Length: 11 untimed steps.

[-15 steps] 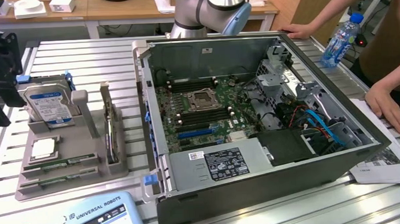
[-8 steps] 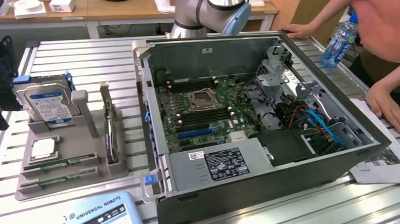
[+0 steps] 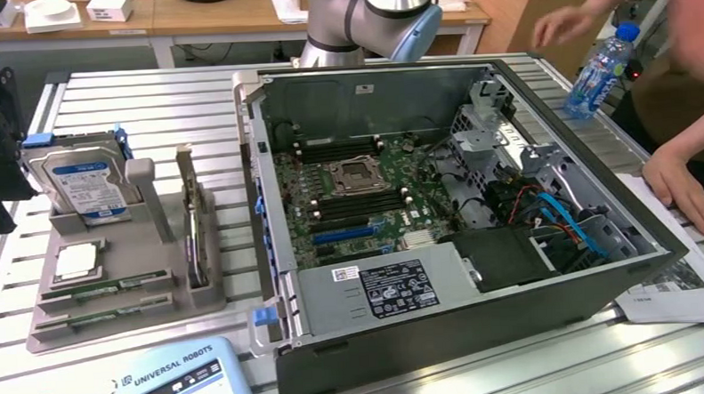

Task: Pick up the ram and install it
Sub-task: 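Pick up the ram and move it above insertion slot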

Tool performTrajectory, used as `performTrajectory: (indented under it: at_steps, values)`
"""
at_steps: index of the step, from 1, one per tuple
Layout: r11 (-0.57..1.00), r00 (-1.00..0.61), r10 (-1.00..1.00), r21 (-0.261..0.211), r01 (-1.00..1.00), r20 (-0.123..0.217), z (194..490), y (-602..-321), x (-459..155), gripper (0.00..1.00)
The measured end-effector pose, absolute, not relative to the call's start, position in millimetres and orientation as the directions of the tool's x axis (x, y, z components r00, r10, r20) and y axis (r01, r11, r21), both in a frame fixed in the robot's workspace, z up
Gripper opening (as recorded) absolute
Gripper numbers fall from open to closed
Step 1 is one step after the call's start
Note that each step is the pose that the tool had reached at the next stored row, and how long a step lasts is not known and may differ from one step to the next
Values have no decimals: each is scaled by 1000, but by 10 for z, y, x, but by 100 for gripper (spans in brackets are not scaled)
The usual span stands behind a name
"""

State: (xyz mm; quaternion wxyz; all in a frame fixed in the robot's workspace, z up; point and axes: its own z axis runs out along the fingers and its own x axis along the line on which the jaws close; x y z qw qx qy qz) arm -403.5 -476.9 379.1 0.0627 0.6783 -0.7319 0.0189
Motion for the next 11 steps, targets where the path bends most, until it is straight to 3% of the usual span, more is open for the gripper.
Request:
performTrajectory:
  at_steps: [11]
  values:
    - [79,-72,-990,55,-995,118,3791,-4768,-4036,45]
